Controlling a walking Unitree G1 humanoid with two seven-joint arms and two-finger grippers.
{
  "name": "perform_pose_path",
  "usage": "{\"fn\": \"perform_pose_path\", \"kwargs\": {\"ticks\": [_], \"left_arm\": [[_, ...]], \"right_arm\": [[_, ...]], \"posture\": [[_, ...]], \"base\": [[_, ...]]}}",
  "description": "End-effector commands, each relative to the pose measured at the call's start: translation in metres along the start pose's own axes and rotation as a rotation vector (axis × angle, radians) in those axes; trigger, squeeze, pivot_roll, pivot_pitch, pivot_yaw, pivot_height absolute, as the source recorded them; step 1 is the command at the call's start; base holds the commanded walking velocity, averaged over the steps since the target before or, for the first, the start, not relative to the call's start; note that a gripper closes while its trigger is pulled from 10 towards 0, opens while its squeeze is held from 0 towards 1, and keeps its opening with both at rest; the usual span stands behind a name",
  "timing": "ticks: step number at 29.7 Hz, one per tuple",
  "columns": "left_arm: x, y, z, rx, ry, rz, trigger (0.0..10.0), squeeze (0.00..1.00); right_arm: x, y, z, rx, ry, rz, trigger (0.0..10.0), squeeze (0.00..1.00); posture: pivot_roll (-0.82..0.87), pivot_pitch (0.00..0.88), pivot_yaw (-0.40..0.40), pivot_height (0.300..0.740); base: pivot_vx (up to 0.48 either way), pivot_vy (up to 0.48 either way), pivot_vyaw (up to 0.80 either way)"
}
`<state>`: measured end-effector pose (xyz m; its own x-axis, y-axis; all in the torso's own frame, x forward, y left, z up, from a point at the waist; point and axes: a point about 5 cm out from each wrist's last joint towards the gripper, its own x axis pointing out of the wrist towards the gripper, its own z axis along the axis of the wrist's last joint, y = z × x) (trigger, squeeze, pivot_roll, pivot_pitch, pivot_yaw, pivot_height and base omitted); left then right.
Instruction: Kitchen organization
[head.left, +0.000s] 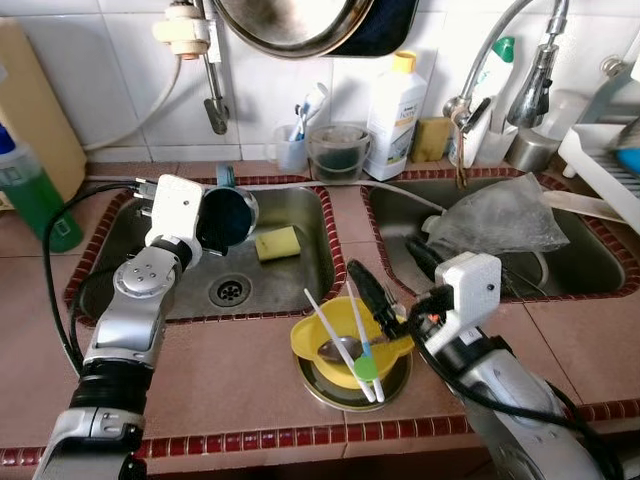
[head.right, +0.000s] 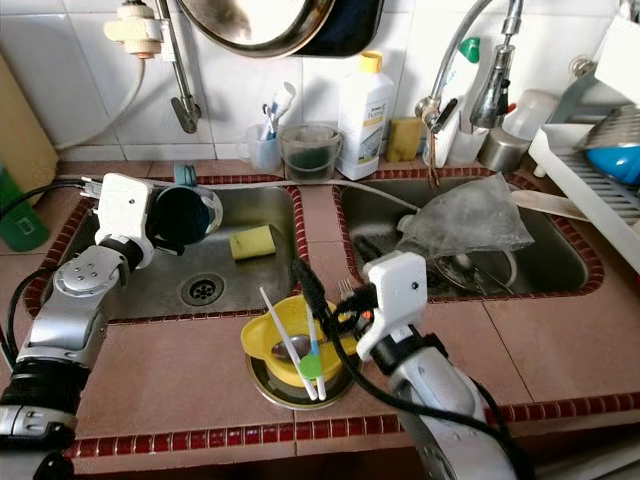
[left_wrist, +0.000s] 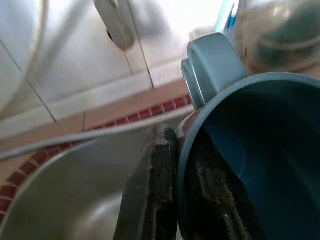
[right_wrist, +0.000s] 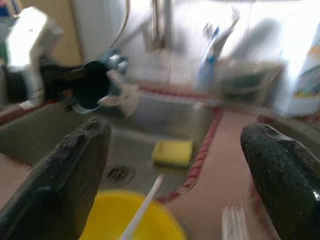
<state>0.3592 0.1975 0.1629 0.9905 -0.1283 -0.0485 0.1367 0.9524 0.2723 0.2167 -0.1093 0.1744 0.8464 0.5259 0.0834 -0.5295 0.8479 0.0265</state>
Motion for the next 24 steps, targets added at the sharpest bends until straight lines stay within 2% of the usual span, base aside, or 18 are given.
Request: {"fn": "perform_pose_path", "kwargs": {"ticks": [1,5,8,10,15,19,22,24], "left_arm": [[0.003,0.002,0.004,0.038,-0.008,-0.010,10.0,0.00],[0.003,0.006,-0.009,0.054,0.051,-0.018,10.0,0.00],[0.003,0.013,-0.011,0.063,0.060,-0.011,10.0,0.00],[0.003,0.024,-0.011,0.073,0.073,0.007,10.0,0.00],[0.002,0.033,-0.012,0.092,0.094,0.022,10.0,0.00],[-0.002,0.042,-0.022,0.226,0.166,0.010,10.0,0.00],[-0.004,0.045,-0.027,0.251,0.195,0.000,10.0,0.00],[-0.005,0.046,-0.027,0.227,0.196,0.002,10.0,0.00]], "right_arm": [[-0.003,0.006,0.006,0.009,-0.002,0.037,10.0,0.00],[-0.012,0.009,0.009,0.026,0.031,0.030,10.0,0.00],[-0.015,0.009,0.011,0.028,0.046,0.018,10.0,0.00],[-0.018,0.011,0.013,0.063,0.048,0.023,10.0,0.00],[-0.020,0.012,0.014,0.082,0.053,0.024,10.0,0.00],[-0.021,0.012,0.019,0.110,0.051,0.032,10.0,0.00],[-0.021,0.009,0.022,0.131,0.044,0.028,10.0,0.00],[-0.022,0.007,0.023,0.132,0.045,0.028,10.0,0.00]], "posture": [[-0.17,0.153,0.028,0.740],[-0.18,0.176,0.026,0.740],[-0.18,0.182,0.024,0.740],[-0.18,0.185,0.022,0.740],[-0.18,0.187,0.017,0.740],[-0.18,0.185,0.015,0.740],[-0.17,0.186,0.013,0.740],[-0.17,0.182,0.012,0.740]], "base": [[0.000,0.000,0.00],[0.000,0.000,0.00],[0.000,0.000,0.00],[0.000,0.000,0.00],[0.000,0.000,0.00],[0.000,0.000,0.00],[0.000,0.000,0.00],[0.000,0.000,0.00]]}}
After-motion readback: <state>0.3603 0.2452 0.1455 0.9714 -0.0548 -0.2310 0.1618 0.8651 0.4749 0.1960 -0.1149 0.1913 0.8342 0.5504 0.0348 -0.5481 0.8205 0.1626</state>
